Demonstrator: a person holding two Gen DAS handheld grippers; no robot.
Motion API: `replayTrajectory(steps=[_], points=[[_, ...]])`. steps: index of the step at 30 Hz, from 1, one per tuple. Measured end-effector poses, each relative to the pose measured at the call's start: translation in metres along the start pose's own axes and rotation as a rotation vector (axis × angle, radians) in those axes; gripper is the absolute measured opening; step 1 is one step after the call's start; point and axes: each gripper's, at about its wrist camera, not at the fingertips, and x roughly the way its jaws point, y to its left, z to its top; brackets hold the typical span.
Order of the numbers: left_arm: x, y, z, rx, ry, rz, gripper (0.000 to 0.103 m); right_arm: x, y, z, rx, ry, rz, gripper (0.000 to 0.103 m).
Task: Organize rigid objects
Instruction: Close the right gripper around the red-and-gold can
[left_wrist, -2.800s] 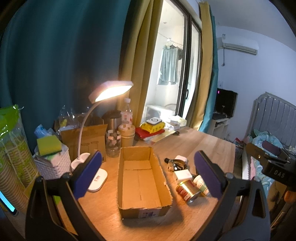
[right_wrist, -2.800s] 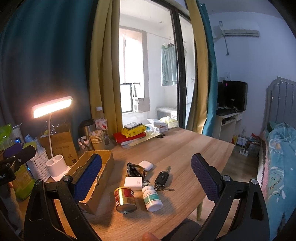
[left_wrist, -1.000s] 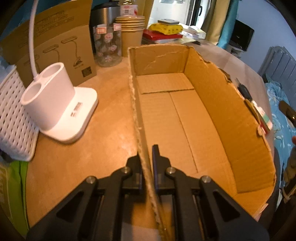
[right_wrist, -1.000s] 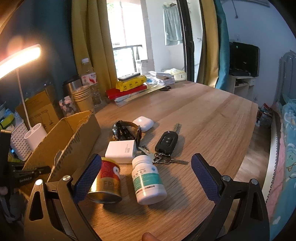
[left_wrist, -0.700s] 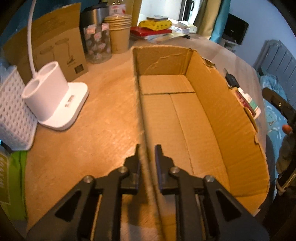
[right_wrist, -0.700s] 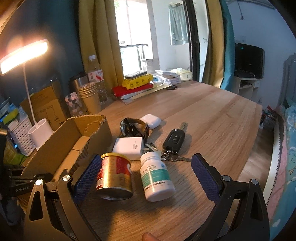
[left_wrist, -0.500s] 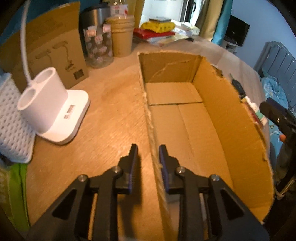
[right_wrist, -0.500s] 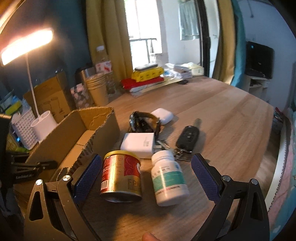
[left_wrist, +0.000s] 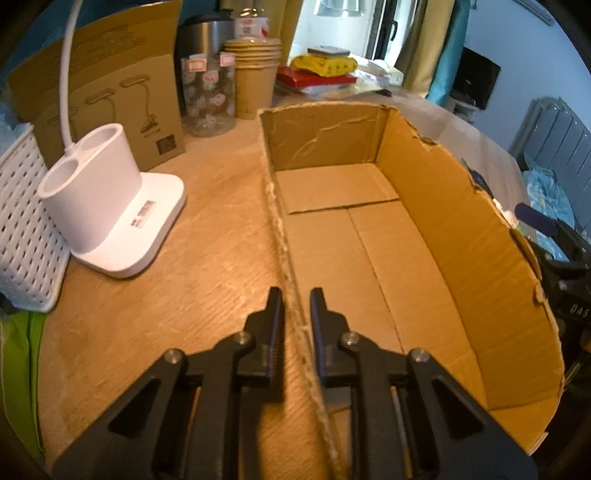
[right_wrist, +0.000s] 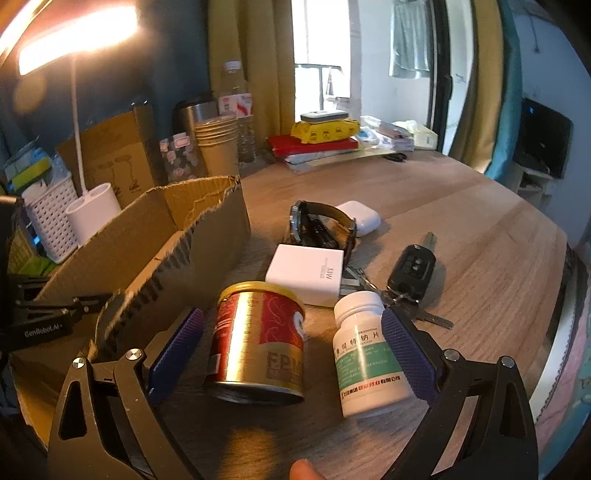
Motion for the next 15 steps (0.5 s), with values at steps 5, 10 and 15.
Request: replayTrajectory(steps=[5, 10, 15], points=[[-0.002, -0.001, 0.0, -0.005, -0.025, -0.016, 0.015, 0.002, 0.005, 0.001, -0.024, -0.013, -0.015, 0.087], [-0.004, -0.003, -0.001, -0.009, -0.046, -0.03, 0.015, -0.002, 0.009, 0.0, -0.05, -0.013, -0.015, 0.07], [-0.005, -0.01, -0.004, 0.005, -0.053, -0.049, 0.015, -0.005, 0.016, -0.003, -0.1, -0.02, -0.031, 0.047]])
